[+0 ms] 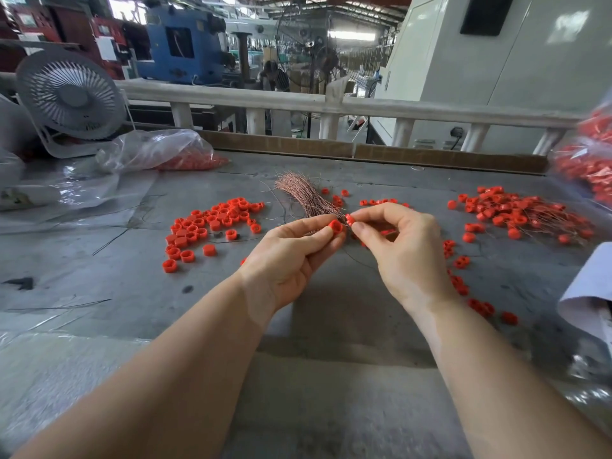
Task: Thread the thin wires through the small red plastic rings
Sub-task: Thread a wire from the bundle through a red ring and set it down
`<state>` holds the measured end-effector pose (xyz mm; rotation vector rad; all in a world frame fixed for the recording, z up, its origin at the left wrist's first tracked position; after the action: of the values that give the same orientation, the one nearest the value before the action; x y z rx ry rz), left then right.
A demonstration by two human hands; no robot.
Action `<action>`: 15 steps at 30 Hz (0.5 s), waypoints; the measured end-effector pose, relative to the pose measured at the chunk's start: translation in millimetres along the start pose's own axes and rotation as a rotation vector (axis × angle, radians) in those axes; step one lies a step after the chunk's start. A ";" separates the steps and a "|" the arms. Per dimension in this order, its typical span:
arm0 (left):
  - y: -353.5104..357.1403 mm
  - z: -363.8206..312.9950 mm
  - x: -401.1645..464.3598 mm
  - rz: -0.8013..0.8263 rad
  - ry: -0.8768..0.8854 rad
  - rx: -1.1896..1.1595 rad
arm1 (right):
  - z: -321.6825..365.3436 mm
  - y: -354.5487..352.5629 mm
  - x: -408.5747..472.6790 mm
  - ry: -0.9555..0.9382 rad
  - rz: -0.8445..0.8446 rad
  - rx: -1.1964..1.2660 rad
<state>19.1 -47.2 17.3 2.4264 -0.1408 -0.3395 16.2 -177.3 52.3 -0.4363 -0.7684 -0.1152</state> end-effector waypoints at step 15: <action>6.6 -2.9 -1.7 0.064 0.103 0.044 | 9.0 -0.1 -1.9 -0.222 -0.029 -0.128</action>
<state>18.2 -50.2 24.0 2.4708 -0.1822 -0.1838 9.0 -173.7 56.7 -0.5654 -0.9890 -0.1453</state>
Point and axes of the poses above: each hand's wrist, its own x-axis towards the middle knuckle, its own y-axis out of the palm, z = x × y, the point moved 5 cm from there along x, towards the middle knuckle, and after that the axes turned 8 degrees about -y, right-handed, at the moved point
